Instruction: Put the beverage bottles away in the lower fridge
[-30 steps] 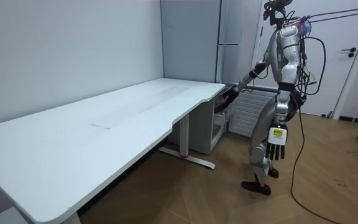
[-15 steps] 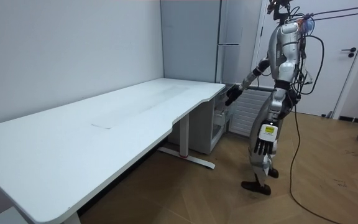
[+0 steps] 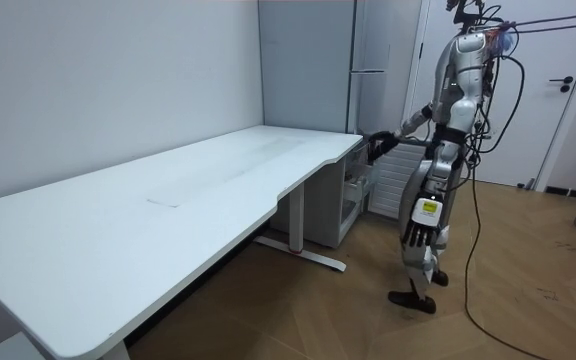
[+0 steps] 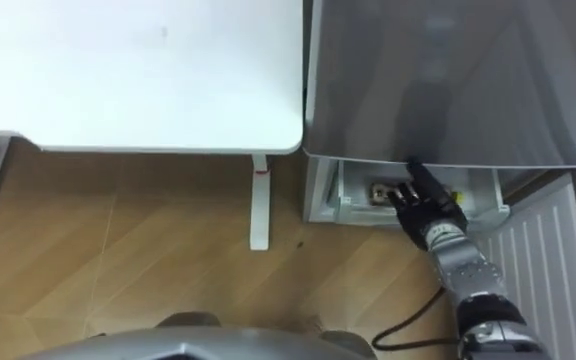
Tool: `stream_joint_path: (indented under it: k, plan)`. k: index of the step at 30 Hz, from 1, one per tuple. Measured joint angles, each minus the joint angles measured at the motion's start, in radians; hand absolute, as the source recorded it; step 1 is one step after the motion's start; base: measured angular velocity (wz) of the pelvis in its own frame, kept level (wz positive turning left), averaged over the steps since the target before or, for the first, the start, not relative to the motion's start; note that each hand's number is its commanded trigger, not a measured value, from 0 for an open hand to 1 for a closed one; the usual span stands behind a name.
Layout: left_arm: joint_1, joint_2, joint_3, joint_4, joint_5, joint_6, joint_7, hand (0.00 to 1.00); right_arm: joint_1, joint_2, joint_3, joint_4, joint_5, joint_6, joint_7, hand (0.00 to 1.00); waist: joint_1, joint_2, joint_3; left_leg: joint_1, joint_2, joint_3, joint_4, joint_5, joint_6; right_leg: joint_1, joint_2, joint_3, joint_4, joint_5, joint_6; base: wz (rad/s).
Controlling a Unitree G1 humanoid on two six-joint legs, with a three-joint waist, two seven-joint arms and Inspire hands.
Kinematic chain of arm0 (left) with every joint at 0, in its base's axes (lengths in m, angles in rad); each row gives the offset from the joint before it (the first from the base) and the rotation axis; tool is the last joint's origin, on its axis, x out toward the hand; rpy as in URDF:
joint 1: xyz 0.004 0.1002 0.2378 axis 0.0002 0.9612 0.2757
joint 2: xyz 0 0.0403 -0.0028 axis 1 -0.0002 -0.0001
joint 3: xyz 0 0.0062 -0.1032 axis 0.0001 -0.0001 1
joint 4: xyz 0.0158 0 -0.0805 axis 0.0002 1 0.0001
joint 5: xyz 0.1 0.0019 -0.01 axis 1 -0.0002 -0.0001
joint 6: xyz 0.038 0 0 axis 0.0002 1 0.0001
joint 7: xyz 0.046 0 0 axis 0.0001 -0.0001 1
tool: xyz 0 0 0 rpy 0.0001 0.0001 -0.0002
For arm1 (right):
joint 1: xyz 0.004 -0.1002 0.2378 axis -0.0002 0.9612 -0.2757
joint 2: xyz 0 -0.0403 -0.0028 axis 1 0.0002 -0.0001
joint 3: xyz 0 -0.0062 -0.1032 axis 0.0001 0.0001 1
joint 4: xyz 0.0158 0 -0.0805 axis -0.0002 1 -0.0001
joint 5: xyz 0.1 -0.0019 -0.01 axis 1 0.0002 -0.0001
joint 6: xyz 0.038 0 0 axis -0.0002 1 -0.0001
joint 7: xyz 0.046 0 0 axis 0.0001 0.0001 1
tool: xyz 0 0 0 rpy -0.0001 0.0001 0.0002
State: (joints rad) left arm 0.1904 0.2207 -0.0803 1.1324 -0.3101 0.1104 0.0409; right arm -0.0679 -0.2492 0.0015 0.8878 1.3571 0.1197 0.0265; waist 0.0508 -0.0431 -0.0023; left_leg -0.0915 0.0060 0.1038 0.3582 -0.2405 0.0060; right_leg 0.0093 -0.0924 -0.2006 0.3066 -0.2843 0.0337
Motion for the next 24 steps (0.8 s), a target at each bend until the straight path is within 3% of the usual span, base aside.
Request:
stream_joint_path:
  k: [6, 11, 17, 24]
  plan:
    - [0.036, -0.014, 0.005, -0.015, 0.03, 0.006, 0.023, 0.0, 0.088, 0.017, -0.001, -0.048, -0.033, -0.018, 0.03, 0.0, -0.019, 0.009, 0.0064, 0.013, 0.007, 0.007, -0.016, -0.002, -0.001, 0.018, 0.011, 0.002, -0.035, 0.017, -0.001, -0.03]
    - [0.043, -0.017, 0.005, -0.015, 0.057, 0.022, 0.032, 0.0, 0.14, 0.017, 0.001, -0.088, -0.094, -0.022, 0.028, 0.0, -0.033, 0.024, 0.0035, 0.016, 0.007, 0.01, -0.022, -0.003, -0.001, 0.015, 0.011, 0.006, -0.034, 0.017, -0.001, -0.03]
    - [0.04, -0.017, 0.01, -0.024, 0.089, 0.019, 0.029, 0.0, 0.154, 0.017, -0.001, -0.125, -0.276, -0.037, -0.003, 0.0, -0.051, 0.028, 0.0026, 0.03, 0.01, 0.021, -0.021, -0.003, -0.001, 0.024, 0.01, 0.011, -0.026, 0.02, -0.004, -0.05]
    - [0.041, -0.02, 0.021, -0.037, 0.088, 0.013, 0.037, 0.0, 0.2, 0.019, 0.02, -0.115, -0.666, -0.037, -0.107, 0.0, -0.051, 0.023, 0.0042, 0.045, 0.018, 0.033, -0.037, -0.006, -0.002, 0.032, 0.019, 0.027, -0.033, 0.03, -0.006, -0.06]
